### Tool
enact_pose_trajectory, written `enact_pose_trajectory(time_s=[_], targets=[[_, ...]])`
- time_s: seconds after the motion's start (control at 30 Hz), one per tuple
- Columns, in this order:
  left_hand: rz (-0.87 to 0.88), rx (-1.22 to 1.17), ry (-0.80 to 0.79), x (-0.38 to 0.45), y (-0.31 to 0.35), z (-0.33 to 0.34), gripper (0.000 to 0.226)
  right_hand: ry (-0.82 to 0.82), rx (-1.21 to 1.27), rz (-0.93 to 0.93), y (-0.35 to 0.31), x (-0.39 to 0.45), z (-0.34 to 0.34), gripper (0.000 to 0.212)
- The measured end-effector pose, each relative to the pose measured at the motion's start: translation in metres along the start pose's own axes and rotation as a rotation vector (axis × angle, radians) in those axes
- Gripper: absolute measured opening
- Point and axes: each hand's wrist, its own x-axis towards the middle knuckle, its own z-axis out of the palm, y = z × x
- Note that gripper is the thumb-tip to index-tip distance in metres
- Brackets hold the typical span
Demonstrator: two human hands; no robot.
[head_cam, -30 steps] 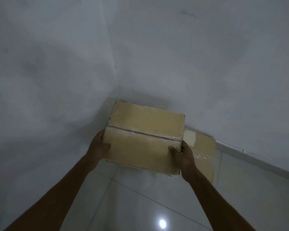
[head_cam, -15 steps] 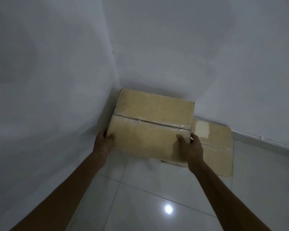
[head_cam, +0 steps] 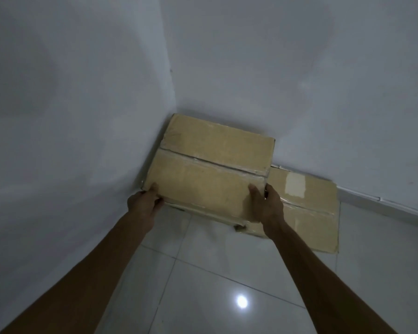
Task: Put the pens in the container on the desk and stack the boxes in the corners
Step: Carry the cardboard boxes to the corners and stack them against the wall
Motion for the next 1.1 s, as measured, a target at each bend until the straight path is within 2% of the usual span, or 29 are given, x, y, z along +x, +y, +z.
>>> enact_pose_trajectory(time_s=[0.17, 0.3, 0.4, 0.5, 0.63, 0.7, 0.83, 0.9, 0.97, 1.1], targets=[[-0.009, -0.048, -0.05, -0.008, -0.012, -0.011, 0.007, -0.067, 0.066, -0.024, 0.008, -0.011, -0.005, 0.042], [-0.039, 0.069, -0.06, -0.028, -0.024, -0.02, 0.034, -0.101, 0.042, -0.005, 0.01, -0.027, -0.015, 0.058], [-0.044, 0.208, -0.098, -0.052, -0.028, -0.015, 0.036, -0.047, -0.003, 0.033, 0.0, -0.042, -0.033, 0.066], [0.028, 0.364, -0.132, -0.085, -0.031, 0.004, 0.025, -0.035, -0.072, 0.004, -0.006, -0.06, -0.062, 0.064], [0.161, 0.504, -0.181, -0.128, -0.041, 0.04, 0.038, -0.012, -0.12, -0.047, -0.011, -0.091, -0.114, 0.067], [0.253, 0.63, -0.247, -0.154, -0.049, 0.057, 0.051, 0.01, -0.113, -0.049, -0.009, -0.108, -0.143, 0.068], [0.431, 0.897, -0.41, -0.214, -0.083, 0.093, 0.046, 0.07, -0.144, -0.088, 0.004, -0.148, -0.207, 0.073], [0.515, 1.041, -0.537, -0.26, -0.115, 0.114, 0.052, 0.119, -0.132, -0.093, 0.024, -0.176, -0.254, 0.073], [0.561, 1.101, -0.607, -0.276, -0.126, 0.12, 0.059, 0.109, -0.135, -0.099, 0.031, -0.19, -0.269, 0.075], [0.668, 1.247, -0.785, -0.358, -0.2, 0.142, 0.071, 0.23, -0.097, -0.077, 0.086, -0.252, -0.352, 0.082]])
